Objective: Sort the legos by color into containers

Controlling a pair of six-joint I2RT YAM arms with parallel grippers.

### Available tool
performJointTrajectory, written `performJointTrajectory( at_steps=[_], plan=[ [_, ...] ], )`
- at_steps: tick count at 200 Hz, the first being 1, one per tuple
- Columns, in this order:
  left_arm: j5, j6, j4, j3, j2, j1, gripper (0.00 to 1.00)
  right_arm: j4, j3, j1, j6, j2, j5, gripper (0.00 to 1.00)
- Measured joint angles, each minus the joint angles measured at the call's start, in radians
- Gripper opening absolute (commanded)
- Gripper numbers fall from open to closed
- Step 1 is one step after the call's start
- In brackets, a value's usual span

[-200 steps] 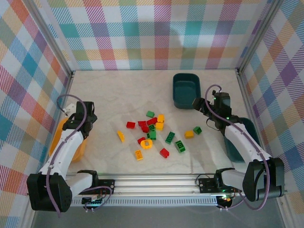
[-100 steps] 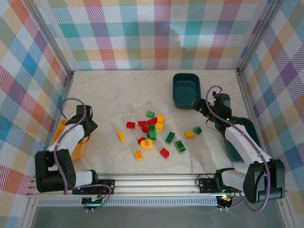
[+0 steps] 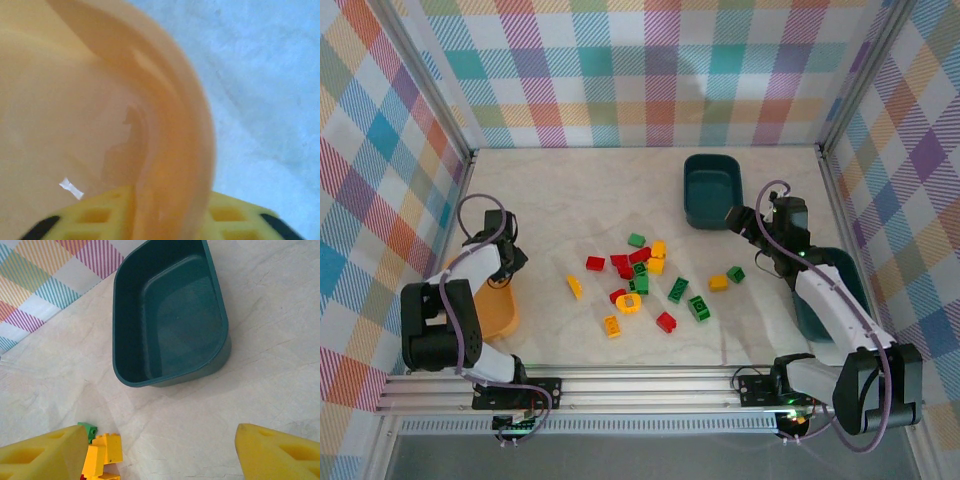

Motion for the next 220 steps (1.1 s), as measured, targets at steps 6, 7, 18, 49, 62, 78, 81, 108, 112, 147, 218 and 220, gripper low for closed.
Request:
performJointTrajectory(
  at_steps=[6,7,18,49,62,78,81,108,112,147,218,220],
  plan=[
    [0.002,0.008,0.0,0.012,0.01,0.0,0.17,0.0,0.0,0.0,0.0,-0.003,0.003,0.77],
    [0.002,0.007,0.0,0.014,0.011,0.0,0.17,0.0,0.0,0.0,0.0,-0.003,0.003,0.77],
    [0.003,0.019,0.0,0.032,0.026,-0.002,0.12,0.0,0.0,0.0,0.0,-0.007,0.007,0.77],
    [-0.012,0.046,-0.017,0.097,0.073,-0.023,0.0,-0.024,0.001,0.0,-0.002,-0.011,0.068,0.81],
    [-0.017,0.059,-0.029,0.137,0.102,-0.043,0.0,-0.069,0.01,0.0,-0.014,-0.007,0.135,0.83],
    [-0.019,0.073,-0.036,0.19,0.14,-0.076,0.0,-0.13,0.043,-0.014,-0.023,0.016,0.22,0.85],
    [-0.019,0.076,-0.039,0.203,0.148,-0.082,0.0,-0.138,0.048,-0.018,-0.024,0.021,0.234,0.85],
    [-0.01,0.111,-0.061,0.357,0.239,-0.136,0.0,-0.216,0.077,-0.109,-0.008,0.066,0.315,0.87],
    [-0.009,0.115,-0.064,0.381,0.253,-0.142,0.0,-0.228,0.077,-0.122,-0.006,0.069,0.321,0.88],
    [0.045,0.15,-0.094,0.639,0.397,-0.194,0.0,-0.282,0.019,-0.229,0.038,0.06,0.344,0.9],
    [0.214,0.151,-0.165,1.066,0.733,-0.336,0.0,-0.266,-0.04,-0.321,0.052,0.135,0.154,0.82],
    [0.218,0.151,-0.169,1.074,0.738,-0.34,0.0,-0.264,-0.039,-0.321,0.051,0.14,0.146,0.82]
  ],
)
